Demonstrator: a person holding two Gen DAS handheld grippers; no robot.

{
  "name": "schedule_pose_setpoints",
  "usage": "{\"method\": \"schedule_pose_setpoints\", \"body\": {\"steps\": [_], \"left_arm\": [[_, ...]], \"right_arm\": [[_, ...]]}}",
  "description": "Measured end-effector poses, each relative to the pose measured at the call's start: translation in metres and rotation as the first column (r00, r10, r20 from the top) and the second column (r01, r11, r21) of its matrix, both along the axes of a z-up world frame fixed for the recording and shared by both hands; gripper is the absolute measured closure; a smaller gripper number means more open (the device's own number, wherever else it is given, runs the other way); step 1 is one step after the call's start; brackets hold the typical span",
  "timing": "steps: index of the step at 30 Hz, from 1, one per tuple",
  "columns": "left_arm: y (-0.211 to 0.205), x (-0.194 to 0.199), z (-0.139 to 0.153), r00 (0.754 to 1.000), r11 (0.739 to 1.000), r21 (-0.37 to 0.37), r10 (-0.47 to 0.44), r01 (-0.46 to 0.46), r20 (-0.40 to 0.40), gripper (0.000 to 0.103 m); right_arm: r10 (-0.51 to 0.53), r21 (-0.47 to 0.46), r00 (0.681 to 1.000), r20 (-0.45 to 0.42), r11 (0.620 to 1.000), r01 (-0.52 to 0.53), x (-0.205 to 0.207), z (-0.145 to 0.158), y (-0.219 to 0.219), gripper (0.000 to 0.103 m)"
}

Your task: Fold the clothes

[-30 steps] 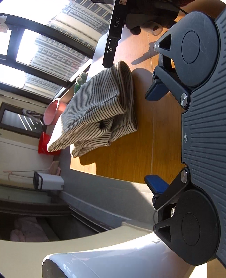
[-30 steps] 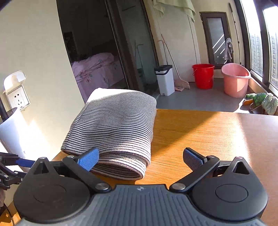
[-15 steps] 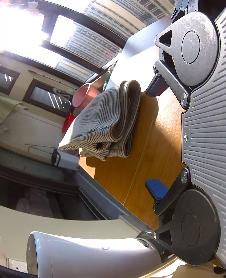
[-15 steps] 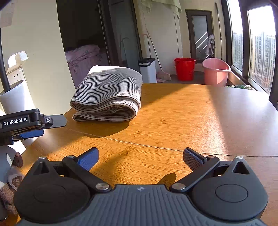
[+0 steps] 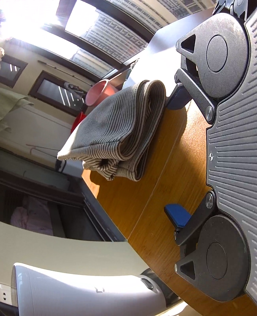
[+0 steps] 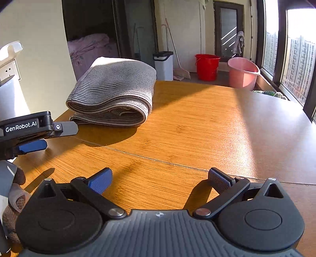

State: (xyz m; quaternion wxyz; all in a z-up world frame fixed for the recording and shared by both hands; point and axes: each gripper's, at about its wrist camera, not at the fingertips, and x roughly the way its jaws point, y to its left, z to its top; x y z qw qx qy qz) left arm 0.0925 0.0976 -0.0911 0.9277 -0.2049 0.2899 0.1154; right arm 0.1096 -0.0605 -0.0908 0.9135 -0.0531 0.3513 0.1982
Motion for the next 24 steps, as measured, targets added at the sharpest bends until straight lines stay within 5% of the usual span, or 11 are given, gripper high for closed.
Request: {"method": "schedule_pose_setpoints", "body": {"steps": [15, 24], "left_arm": [[0.007, -0.003, -0.001, 0.997, 0.998, 0.066, 0.013, -0.008, -0.076, 0.0], [0.022, 0.005, 0.008, 0.989, 0.995, -0.071, 0.06, -0.07, -0.133, 0.0]], "right_arm": [[0.042, -0.022, 0.998, 0.041, 0.999, -0.041, 0.028, -0.004, -0.006, 0.0], [0.041, -0.021, 0.998, 0.041, 0.999, -0.04, 0.028, -0.004, -0.006, 0.0]]}}
